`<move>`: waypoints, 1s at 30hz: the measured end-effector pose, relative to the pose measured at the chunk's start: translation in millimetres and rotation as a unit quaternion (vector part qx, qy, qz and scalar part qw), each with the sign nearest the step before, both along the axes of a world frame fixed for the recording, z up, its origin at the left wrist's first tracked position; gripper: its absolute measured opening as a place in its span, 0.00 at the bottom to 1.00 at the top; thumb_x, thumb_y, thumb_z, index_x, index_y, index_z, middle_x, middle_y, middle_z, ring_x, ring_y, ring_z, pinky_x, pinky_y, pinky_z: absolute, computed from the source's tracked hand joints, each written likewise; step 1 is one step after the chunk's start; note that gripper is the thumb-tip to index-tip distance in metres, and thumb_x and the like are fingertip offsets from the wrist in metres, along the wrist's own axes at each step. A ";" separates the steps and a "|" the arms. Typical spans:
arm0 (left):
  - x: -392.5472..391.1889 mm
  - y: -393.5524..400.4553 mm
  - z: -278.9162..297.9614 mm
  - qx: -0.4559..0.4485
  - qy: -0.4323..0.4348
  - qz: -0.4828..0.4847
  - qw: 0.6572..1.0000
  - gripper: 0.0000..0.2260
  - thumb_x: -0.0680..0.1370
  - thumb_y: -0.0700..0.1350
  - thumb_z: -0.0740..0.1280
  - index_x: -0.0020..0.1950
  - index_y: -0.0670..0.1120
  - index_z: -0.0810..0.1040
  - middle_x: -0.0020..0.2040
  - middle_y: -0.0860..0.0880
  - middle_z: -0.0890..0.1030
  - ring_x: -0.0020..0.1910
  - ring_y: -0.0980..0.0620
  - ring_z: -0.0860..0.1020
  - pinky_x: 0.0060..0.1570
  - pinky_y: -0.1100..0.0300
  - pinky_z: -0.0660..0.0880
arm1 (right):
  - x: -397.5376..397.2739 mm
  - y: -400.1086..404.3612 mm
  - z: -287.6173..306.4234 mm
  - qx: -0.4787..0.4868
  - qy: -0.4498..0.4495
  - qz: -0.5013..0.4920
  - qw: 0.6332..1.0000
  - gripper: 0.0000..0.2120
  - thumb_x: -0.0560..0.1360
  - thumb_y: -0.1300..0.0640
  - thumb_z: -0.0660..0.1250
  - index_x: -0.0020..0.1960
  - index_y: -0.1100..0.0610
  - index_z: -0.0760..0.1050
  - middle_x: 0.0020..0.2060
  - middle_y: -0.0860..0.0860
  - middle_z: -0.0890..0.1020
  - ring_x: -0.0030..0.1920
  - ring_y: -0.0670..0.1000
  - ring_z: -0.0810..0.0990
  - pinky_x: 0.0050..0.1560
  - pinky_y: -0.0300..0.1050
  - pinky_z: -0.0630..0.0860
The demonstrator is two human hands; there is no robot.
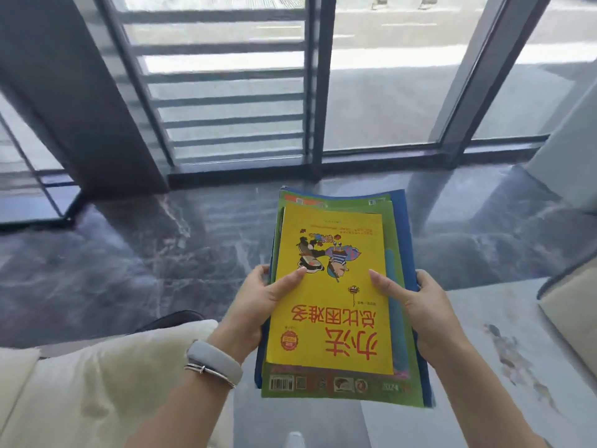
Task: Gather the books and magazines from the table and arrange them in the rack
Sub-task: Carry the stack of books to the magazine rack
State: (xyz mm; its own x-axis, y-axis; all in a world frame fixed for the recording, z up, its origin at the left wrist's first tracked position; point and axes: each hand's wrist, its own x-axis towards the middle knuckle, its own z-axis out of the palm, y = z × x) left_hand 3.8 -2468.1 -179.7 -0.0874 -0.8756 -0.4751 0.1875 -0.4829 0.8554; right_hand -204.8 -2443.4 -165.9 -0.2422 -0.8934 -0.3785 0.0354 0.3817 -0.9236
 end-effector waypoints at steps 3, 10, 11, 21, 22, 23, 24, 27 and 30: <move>27.5 -46.8 6.4 -0.004 0.006 0.041 0.999 0.40 0.58 0.50 0.75 0.66 0.41 0.64 0.52 0.39 0.81 0.41 0.42 0.83 0.39 0.46 0.81 | 26.5 -62.1 6.8 -0.003 0.009 0.037 0.999 0.45 0.48 0.35 0.77 0.59 0.54 0.69 0.55 0.56 0.81 0.53 0.61 0.81 0.54 0.64 0.76; 93.9 -170.6 -3.2 -0.014 0.013 0.160 0.987 0.33 0.58 0.49 0.74 0.60 0.41 0.69 0.49 0.39 0.82 0.38 0.44 0.83 0.39 0.48 0.81 | 96.1 -229.2 2.6 -0.021 0.021 0.132 0.991 0.21 0.65 0.50 0.73 0.53 0.56 0.72 0.47 0.57 0.84 0.45 0.59 0.83 0.50 0.61 0.78; 103.6 -191.1 -6.3 -0.014 0.013 0.177 0.984 0.33 0.58 0.49 0.74 0.60 0.41 0.69 0.49 0.39 0.82 0.39 0.44 0.83 0.40 0.47 0.81 | 107.0 -256.6 -1.3 -0.023 0.020 0.142 0.989 0.18 0.66 0.51 0.73 0.51 0.56 0.72 0.46 0.56 0.84 0.44 0.58 0.84 0.48 0.59 0.79; 209.2 -382.7 -9.1 -0.012 0.047 0.359 0.932 0.25 0.58 0.48 0.74 0.52 0.43 0.73 0.46 0.39 0.84 0.38 0.44 0.83 0.39 0.47 0.81 | 243.5 -519.7 8.6 -0.018 0.033 0.316 0.948 0.20 0.64 0.52 0.75 0.51 0.58 0.73 0.41 0.55 0.85 0.36 0.54 0.85 0.39 0.53 0.82; 222.6 -393.7 -7.9 -0.011 0.044 0.377 0.925 0.26 0.58 0.48 0.74 0.52 0.43 0.74 0.47 0.39 0.84 0.38 0.43 0.83 0.41 0.46 0.81 | 261.3 -536.8 9.1 -0.015 0.033 0.335 0.941 0.21 0.64 0.51 0.75 0.52 0.58 0.73 0.41 0.56 0.85 0.37 0.55 0.85 0.40 0.55 0.82; 234.8 -402.4 -7.0 -0.009 0.040 0.391 0.919 0.27 0.57 0.49 0.75 0.53 0.43 0.74 0.47 0.39 0.84 0.40 0.42 0.83 0.43 0.45 0.80 | 276.6 -550.1 9.5 -0.013 0.033 0.349 0.937 0.21 0.64 0.51 0.75 0.52 0.57 0.73 0.42 0.56 0.85 0.37 0.56 0.85 0.42 0.57 0.82; 251.3 -412.3 -7.1 -0.006 0.038 0.410 0.911 0.29 0.56 0.50 0.75 0.54 0.43 0.74 0.47 0.40 0.84 0.41 0.41 0.83 0.45 0.43 0.79 | 297.5 -566.3 8.2 -0.010 0.032 0.364 0.931 0.21 0.64 0.51 0.75 0.51 0.57 0.73 0.42 0.56 0.85 0.38 0.56 0.85 0.43 0.58 0.81; 302.5 -439.2 -12.0 0.000 0.030 0.456 0.889 0.33 0.55 0.51 0.76 0.57 0.42 0.74 0.47 0.40 0.84 0.44 0.40 0.83 0.49 0.41 0.78 | 362.7 -608.6 0.2 0.006 0.028 0.404 0.914 0.20 0.64 0.51 0.75 0.51 0.57 0.73 0.42 0.56 0.85 0.38 0.56 0.85 0.42 0.58 0.81; 361.0 -462.6 -20.7 0.008 0.023 0.488 0.872 0.31 0.57 0.50 0.75 0.56 0.42 0.74 0.46 0.40 0.84 0.42 0.42 0.82 0.49 0.43 0.78 | 435.0 -642.1 -8.5 0.015 0.025 0.440 0.898 0.20 0.65 0.51 0.74 0.51 0.57 0.72 0.42 0.57 0.85 0.38 0.57 0.85 0.43 0.59 0.81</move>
State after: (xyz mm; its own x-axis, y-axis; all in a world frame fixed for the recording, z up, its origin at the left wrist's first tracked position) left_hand 364.9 -2930.8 -200.4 0.6774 -0.5360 -0.5038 0.5500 -0.0858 0.8308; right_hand 230.2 -3085.4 -174.4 0.5340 -0.7376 -0.4133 -0.3329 0.2659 -0.9047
